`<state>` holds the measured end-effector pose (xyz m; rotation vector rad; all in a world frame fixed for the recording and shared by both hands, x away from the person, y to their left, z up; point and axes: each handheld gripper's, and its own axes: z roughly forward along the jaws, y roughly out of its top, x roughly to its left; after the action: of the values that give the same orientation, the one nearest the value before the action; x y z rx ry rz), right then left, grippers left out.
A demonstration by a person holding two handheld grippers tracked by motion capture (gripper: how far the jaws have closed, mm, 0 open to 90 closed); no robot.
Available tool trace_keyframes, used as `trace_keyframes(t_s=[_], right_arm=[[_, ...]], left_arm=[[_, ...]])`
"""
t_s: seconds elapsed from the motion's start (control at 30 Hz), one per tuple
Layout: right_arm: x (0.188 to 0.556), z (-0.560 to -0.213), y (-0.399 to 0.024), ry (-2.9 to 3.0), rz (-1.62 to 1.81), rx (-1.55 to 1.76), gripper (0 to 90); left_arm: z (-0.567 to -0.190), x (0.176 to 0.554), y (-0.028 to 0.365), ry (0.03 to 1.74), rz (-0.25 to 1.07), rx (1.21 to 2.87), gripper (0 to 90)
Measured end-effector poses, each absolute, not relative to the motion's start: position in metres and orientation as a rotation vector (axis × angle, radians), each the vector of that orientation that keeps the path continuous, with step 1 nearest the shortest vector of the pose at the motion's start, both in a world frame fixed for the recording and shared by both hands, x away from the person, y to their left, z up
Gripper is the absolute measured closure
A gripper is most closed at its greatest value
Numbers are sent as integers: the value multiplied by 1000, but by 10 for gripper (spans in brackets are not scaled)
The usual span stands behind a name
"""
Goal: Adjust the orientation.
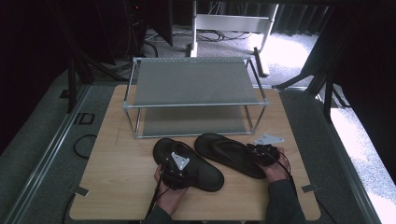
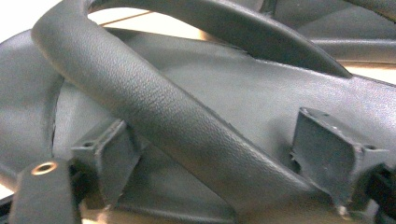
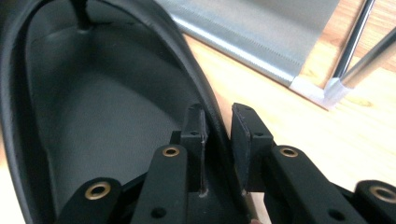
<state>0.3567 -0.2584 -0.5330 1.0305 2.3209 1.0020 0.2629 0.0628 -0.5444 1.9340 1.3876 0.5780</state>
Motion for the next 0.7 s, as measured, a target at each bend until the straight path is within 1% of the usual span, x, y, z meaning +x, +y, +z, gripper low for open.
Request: trace_keyframes(t_s=[0.03,0.07,0.1,0.13,0.27,0.47,0.7], right_arm=[[355,-533,-260,2328,1004,1025,754],[354,-532,-263,2333,1019,1031,725],[353,-532,-266,2329,1042,1032,658],[352,-530,-270,2322,1077,1037,617],[351,-522,-282,2255,1156,1076,531],[375,-519,-284,2098,1064,1222,487],[416,-514,-280,1943,1014,1355,462]], left_arm=[[-544,261,66,1395,579,1928,217],[-544,259,69,1400,578,1925,238],[-543,257,72,1399,574,1923,258],[-543,255,76,1400,575,1925,278],[-542,245,94,1397,573,1929,360],[-539,237,112,1389,584,1958,460],[-538,234,125,1360,584,1990,512]])
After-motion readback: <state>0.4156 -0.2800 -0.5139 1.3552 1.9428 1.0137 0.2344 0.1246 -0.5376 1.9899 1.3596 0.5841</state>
